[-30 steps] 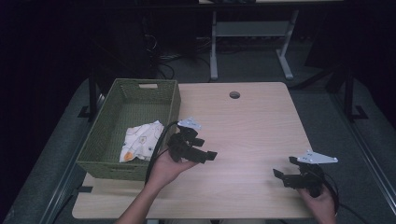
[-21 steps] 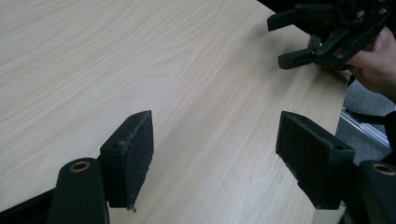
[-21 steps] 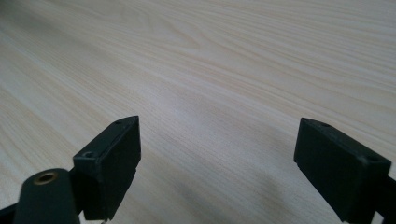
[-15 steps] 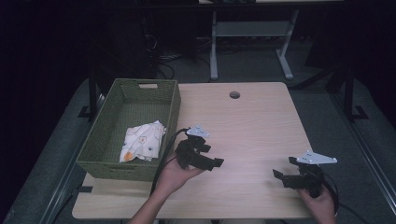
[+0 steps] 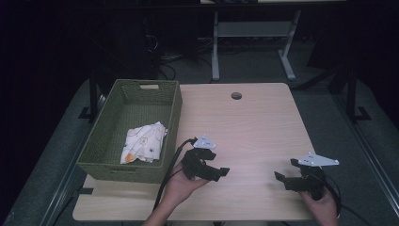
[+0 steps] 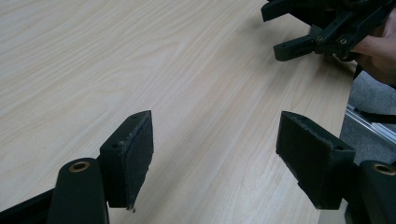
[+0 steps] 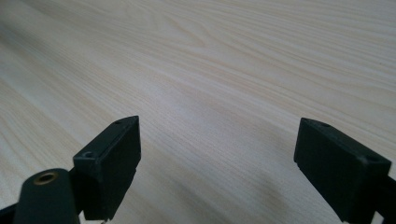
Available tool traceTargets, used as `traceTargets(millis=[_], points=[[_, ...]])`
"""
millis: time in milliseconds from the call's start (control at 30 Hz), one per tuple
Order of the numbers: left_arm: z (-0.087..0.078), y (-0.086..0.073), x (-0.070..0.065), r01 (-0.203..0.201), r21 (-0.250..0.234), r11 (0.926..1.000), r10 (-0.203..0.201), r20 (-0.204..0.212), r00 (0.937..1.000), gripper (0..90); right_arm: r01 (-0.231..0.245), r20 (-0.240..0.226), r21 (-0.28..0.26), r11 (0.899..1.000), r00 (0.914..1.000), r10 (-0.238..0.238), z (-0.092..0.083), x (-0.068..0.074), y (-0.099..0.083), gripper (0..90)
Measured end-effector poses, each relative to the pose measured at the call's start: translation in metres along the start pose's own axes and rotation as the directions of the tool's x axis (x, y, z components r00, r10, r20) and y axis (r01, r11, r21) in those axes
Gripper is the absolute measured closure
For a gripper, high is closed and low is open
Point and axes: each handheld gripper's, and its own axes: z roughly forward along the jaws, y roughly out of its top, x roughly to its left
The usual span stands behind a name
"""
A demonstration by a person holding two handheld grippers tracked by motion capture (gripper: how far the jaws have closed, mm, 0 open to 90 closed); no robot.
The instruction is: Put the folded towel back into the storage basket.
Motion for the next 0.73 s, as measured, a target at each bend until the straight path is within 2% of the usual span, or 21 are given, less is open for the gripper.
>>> traceTargets(millis=[167, 267, 367, 567, 633, 667, 733], points=[[0.008, -0.01, -0.003, -0.005, 0.013, 0.9999, 0.005, -0.001, 1.0, 28.1, 0.004, -0.002, 0.002, 1.0, 1.0, -0.004, -0.001, 0.001, 0.0, 14.4], [0.011, -0.017, -0.005, 0.009, 0.004, 1.0, -0.009, 0.004, 0.9999, 27.5, 0.003, -0.002, 0.0, 1.0, 1.0, -0.003, 0.0, 0.002, 0.0, 14.4], [0.012, -0.023, -0.006, -0.009, 0.003, 0.9999, 0.009, -0.007, 0.9999, 27.5, 0.008, -0.002, 0.003, 1.0, 1.0, -0.008, 0.0, 0.002, 0.0, 14.4], [0.012, -0.034, -0.009, -0.004, -0.04, 0.9992, 0.003, -0.007, 1.0, 26.6, 0.011, 0.0, 0.003, 1.0, 0.9999, -0.011, 0.0, 0.004, 0.0, 14.4], [0.013, -0.038, -0.013, -0.018, -0.041, 0.999, 0.017, -0.021, 0.9996, 26.6, 0.02, 0.0, 0.003, 1.0, 0.9998, -0.02, 0.0, 0.005, 0.0, 14.4], [0.014, -0.038, -0.014, -0.047, -0.012, 0.9988, 0.047, -0.019, 0.9987, 26.5, 0.023, 0.0, 0.0, 1.0, 0.9997, -0.023, 0.0, 0.006, 0.001, 14.4], [0.013, -0.039, -0.017, -0.08, 0.005, 0.9968, 0.08, -0.037, 0.9961, 24.8, 0.032, -0.002, -0.001, 0.999, 0.9995, -0.032, 0.0, 0.008, 0.002, 14.4]])
